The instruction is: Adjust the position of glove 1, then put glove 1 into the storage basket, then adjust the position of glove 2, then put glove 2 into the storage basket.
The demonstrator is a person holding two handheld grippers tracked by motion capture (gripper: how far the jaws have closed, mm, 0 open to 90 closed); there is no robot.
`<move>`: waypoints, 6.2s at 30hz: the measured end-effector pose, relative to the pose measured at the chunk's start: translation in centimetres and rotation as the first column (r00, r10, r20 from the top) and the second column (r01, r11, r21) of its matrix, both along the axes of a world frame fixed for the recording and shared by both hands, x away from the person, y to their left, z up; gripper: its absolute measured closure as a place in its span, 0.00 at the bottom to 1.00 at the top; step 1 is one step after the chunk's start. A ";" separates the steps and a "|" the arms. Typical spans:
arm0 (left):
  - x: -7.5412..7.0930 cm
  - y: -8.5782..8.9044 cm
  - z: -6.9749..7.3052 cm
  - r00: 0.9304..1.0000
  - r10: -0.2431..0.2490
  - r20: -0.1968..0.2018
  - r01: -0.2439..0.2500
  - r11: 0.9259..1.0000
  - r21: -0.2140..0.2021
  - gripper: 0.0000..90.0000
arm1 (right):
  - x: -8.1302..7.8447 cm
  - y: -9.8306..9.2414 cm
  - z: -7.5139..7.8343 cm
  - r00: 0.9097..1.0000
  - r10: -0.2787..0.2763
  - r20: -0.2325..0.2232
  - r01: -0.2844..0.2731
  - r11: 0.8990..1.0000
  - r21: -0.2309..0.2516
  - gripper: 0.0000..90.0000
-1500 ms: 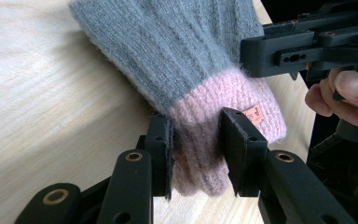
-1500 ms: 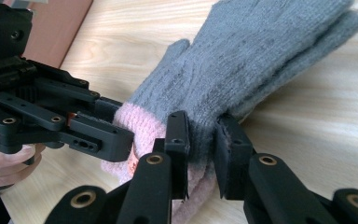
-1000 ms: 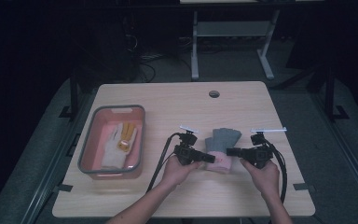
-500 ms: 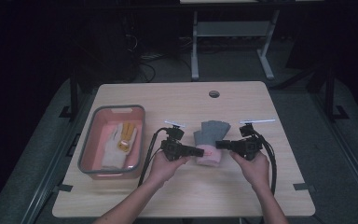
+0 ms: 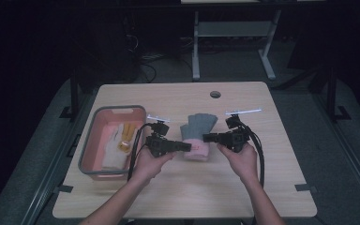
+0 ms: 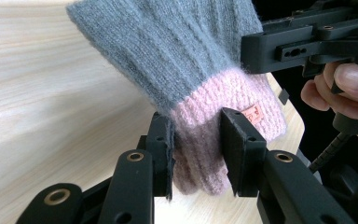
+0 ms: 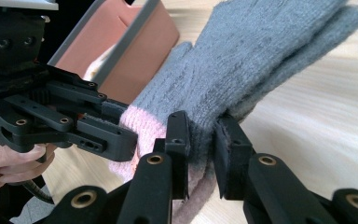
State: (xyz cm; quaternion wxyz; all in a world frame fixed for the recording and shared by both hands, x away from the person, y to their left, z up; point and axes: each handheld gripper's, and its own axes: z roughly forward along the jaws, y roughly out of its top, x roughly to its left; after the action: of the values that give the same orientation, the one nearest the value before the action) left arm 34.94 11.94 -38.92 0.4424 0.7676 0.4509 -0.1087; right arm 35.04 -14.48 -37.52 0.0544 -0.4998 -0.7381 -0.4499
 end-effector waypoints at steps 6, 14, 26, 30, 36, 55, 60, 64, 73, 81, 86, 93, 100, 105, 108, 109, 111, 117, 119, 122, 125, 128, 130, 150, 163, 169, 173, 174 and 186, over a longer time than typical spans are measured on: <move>0.0 1.8 0.6 1.000 0.014 0.017 -0.014 1.000 0.010 0.74 | 0.7 1.6 0.3 1.000 0.026 0.009 -0.026 1.000 0.001 0.85; 0.0 3.9 1.1 0.999 0.045 0.024 -0.045 0.999 0.001 0.74 | 1.3 3.9 1.0 0.998 0.056 0.012 -0.056 0.998 -0.005 0.85; 0.0 6.4 2.0 0.997 0.069 0.036 -0.070 0.998 0.008 0.74 | 2.1 6.4 1.8 0.995 0.093 0.026 -0.093 0.996 -0.003 0.85; -0.1 7.2 2.3 0.996 0.083 0.043 -0.084 0.996 0.008 0.74 | 2.4 7.2 2.1 0.994 0.106 0.030 -0.105 0.994 -0.007 0.85; -0.2 8.3 2.9 0.994 0.097 0.053 -0.098 0.995 0.012 0.75 | 2.7 8.3 2.5 0.992 0.121 0.032 -0.121 0.993 -0.005 0.85; -0.5 11.1 3.7 0.989 0.134 0.060 -0.135 0.990 0.025 0.75 | 3.4 11.4 3.0 0.987 0.156 0.048 -0.156 0.988 0.006 0.86; -0.5 11.6 3.7 0.989 0.131 0.066 -0.134 0.990 0.033 0.75 | 3.5 11.9 2.9 0.986 0.163 0.044 -0.163 0.987 0.009 0.85; -0.6 11.9 3.8 0.988 0.138 0.063 -0.140 0.990 0.034 0.75 | 3.6 12.3 3.0 0.985 0.168 0.040 -0.169 0.986 0.007 0.85; -1.0 13.1 4.1 0.986 0.155 0.068 -0.158 0.986 0.044 0.75 | 3.7 13.7 3.3 0.980 0.190 0.050 -0.190 0.982 -0.005 0.86; -1.2 14.0 4.3 0.983 0.164 0.077 -0.168 0.985 0.046 0.75 | 3.8 14.6 3.4 0.978 0.201 0.049 -0.201 0.980 -0.007 0.86; -1.3 14.7 4.3 0.982 0.176 0.074 -0.180 0.982 0.050 0.75 | 3.9 15.5 3.4 0.976 0.210 0.054 -0.210 0.978 -0.010 0.86; -1.5 15.8 4.5 0.979 0.188 0.079 -0.193 0.980 0.056 0.75 | 4.1 16.6 3.4 0.974 0.221 0.049 -0.222 0.975 0.002 0.86; -1.7 16.8 4.3 0.977 0.198 0.073 -0.203 0.977 0.063 0.75 | 4.3 17.6 2.8 0.971 0.234 0.044 -0.235 0.972 0.018 0.86; -1.7 17.5 4.2 0.975 0.208 0.072 -0.213 0.975 0.070 0.75 | 4.6 18.3 2.5 0.969 0.242 0.038 -0.244 0.969 0.029 0.86; -1.8 17.9 4.1 0.974 0.215 0.070 -0.219 0.973 0.072 0.75 | 4.7 18.8 2.3 0.968 0.250 0.032 -0.251 0.967 0.036 0.85; -1.8 18.1 4.1 0.974 0.217 0.069 -0.222 0.972 0.074 0.75 | 4.8 19.0 2.2 0.969 0.248 0.026 -0.248 0.968 0.042 0.86; -1.8 18.4 4.0 0.973 0.222 0.066 -0.227 0.971 0.078 0.75 | 4.8 19.3 2.1 0.967 0.254 0.026 -0.255 0.966 0.044 0.85; -1.8 19.3 3.8 0.972 0.228 0.061 -0.234 0.968 0.095 0.75 | 5.1 20.3 1.6 0.965 0.260 0.021 -0.261 0.964 0.053 0.86; -1.7 19.5 3.7 0.971 0.230 0.060 -0.235 0.967 0.098 0.75 | 5.2 20.6 1.4 0.965 0.262 0.014 -0.263 0.963 0.056 0.86; -1.6 20.0 3.7 0.970 0.236 0.061 -0.241 0.965 0.103 0.76 | 5.3 21.1 1.3 0.963 0.270 0.017 -0.271 0.961 0.054 0.85; -1.6 20.4 3.6 0.968 0.246 0.052 -0.250 0.962 0.106 0.76 | 5.4 21.6 1.2 0.962 0.274 0.017 -0.274 0.960 0.058 0.85; -1.7 20.8 3.4 0.968 0.246 0.050 -0.250 0.961 0.120 0.76 | 5.5 22.1 0.9 0.961 0.277 0.012 -0.278 0.959 0.056 0.85; -1.7 21.0 3.3 0.967 0.249 0.045 -0.253 0.960 0.123 0.76 | 5.5 22.3 0.7 0.958 0.287 0.010 -0.287 0.956 0.051 0.85; -2.0 22.9 1.2 0.968 0.252 0.001 -0.246 0.946 0.210 0.78 | 5.6 25.8 -1.4 0.936 0.348 -0.045 -0.349 0.937 -0.018 0.85; -1.8 23.2 -0.5 0.969 0.242 -0.037 -0.226 0.941 0.251 0.67 | 5.3 27.3 -1.7 0.928 0.370 -0.048 -0.373 0.918 -0.133 0.83; -1.8 23.2 -0.2 0.965 0.262 -0.019 -0.247 0.931 0.269 0.58 | 5.4 27.2 -1.5 0.931 0.362 -0.039 -0.363 0.913 -0.186 0.72; -1.8 23.2 0.1 0.964 0.266 -0.007 -0.254 0.928 0.273 0.56 | 5.4 27.1 -1.1 0.936 0.352 -0.019 -0.347 0.911 -0.222 0.68; -1.8 23.2 0.1 0.964 0.266 -0.004 -0.254 0.927 0.277 0.56 | 5.5 27.1 -1.0 0.936 0.352 -0.016 -0.346 0.910 -0.228 0.67; -1.6 23.2 1.1 0.960 0.279 0.017 -0.274 0.927 0.255 0.56 | 5.6 25.5 0.1 0.940 0.340 0.002 -0.330 0.914 -0.237 0.61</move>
State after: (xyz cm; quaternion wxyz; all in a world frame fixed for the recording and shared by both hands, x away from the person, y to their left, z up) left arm 33.30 35.18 -37.79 0.3466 0.7456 0.5691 0.0060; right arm 40.65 11.05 -37.44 0.0555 -0.3591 -0.8614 -0.3548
